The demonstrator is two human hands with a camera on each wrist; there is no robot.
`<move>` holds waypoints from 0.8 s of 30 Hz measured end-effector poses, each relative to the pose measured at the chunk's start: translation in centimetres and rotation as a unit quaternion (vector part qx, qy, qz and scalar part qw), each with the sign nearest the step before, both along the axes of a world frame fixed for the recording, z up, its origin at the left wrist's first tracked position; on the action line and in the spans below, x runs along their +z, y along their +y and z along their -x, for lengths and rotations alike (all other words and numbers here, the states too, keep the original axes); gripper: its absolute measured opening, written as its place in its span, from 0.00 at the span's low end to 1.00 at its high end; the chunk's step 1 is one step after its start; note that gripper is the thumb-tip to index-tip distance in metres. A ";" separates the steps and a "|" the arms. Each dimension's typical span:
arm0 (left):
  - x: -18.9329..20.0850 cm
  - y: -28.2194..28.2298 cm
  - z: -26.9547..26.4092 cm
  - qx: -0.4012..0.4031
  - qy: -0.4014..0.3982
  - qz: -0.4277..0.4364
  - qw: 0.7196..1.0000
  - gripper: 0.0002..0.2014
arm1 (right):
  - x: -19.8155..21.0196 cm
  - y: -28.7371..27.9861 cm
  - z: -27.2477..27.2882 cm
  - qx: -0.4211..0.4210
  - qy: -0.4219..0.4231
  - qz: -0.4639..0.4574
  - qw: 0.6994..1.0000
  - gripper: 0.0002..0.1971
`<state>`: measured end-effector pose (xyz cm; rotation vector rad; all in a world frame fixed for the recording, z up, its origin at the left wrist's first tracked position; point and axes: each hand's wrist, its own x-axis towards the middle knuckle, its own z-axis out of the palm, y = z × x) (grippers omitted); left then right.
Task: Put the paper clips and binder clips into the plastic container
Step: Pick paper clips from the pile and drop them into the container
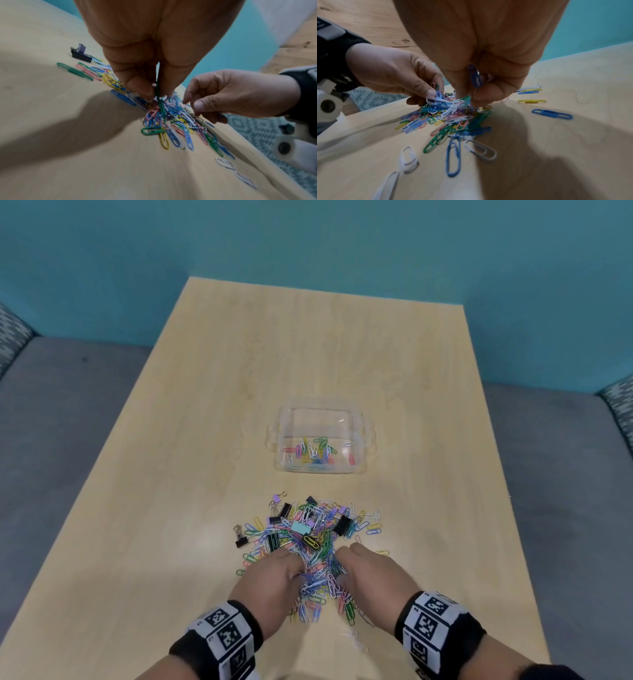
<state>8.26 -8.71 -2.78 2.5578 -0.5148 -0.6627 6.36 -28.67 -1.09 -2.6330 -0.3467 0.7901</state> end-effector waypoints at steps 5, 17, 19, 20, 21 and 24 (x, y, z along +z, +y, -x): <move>-0.2 0.0 0.4 -0.044 0.001 -0.015 0.999 0.14 | -0.9 0.8 0.6 0.092 -0.016 0.039 0.995 0.18; -0.6 -0.1 -0.5 0.009 0.041 0.043 0.998 0.03 | -0.6 -0.3 -0.8 -0.108 0.096 -0.093 0.985 0.03; -0.1 0.4 -1.0 0.037 0.083 0.073 0.993 0.02 | -0.4 -0.8 -1.3 -0.160 0.160 -0.128 0.966 0.04; 0.2 0.7 -1.4 0.059 0.123 0.092 0.986 0.02 | -0.3 -1.1 -1.5 -0.189 0.190 -0.156 0.951 0.05; 0.5 0.9 -1.8 0.088 0.175 0.118 0.974 0.02 | -0.1 -1.2 -1.9 -0.215 0.217 -0.188 0.933 0.05; 1.6 1.2 -3.4 0.147 0.282 0.189 0.929 0.03 | 1.2 -1.9 -3.5 -0.254 0.267 -0.267 0.890 0.03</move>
